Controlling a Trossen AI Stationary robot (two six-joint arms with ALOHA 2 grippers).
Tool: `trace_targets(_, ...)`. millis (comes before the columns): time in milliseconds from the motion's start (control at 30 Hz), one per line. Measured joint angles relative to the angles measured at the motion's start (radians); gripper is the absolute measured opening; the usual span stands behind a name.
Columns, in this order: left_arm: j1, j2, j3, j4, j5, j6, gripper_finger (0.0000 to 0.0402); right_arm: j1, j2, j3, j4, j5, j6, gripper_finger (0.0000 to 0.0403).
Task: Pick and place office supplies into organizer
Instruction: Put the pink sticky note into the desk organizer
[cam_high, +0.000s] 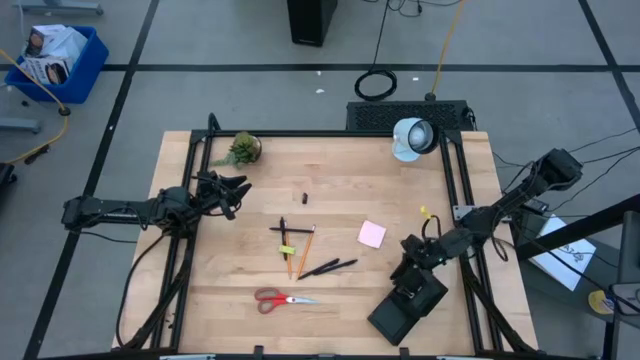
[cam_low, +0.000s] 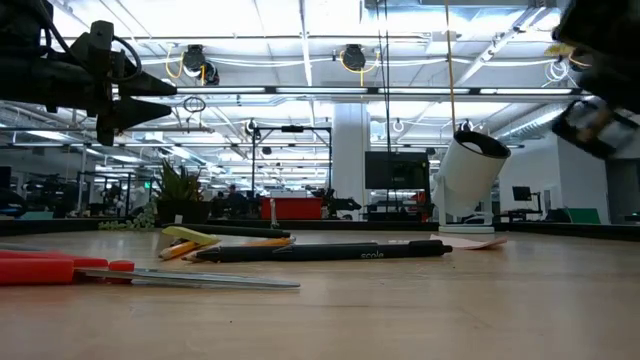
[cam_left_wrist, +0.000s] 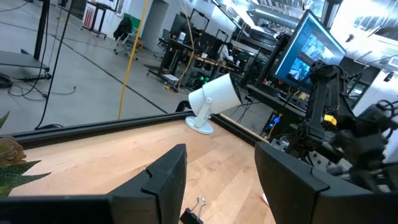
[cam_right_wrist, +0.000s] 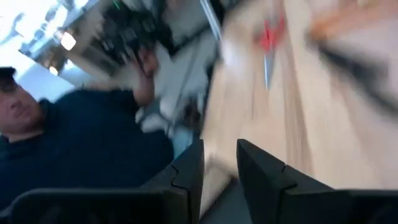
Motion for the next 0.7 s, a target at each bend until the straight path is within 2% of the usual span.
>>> trace_targets(100,0.000,0.000,0.000,0.000,0.000,0.000,0.0196,-0.016,0.000,0.000,0.101,0.059,-0.111,0.0082)
trace_targets(333,0.000,0.000,0.000,0.000,0.000,0.000,0.0196,-0.032,0.000,0.000,0.309,0.093,-0.278,0.0080)
trace_targets(400,0.000,0.000,0.000,0.000,0.000,-0.006,0.0196,-0.039,0.000,0.000,0.343,0.131,-0.319,0.0079)
trace_targets(467,0.000,0.000,0.000,0.000,0.000,-0.013,0.0196,-0.049,-0.001,0.000,0.335,0.224,-0.276,0.0080)
trace_targets(567,0.000,0.000,0.000,0.000,0.000,-0.015,0.0195,-0.059,0.000,0.000,0.228,0.330,-0.185,0.0089)
trace_targets(700,0.000,0.000,0.000,0.000,0.000,0.001,0.0196,-0.036,0.000,0.011,0.085,0.441,-0.301,0.0107)
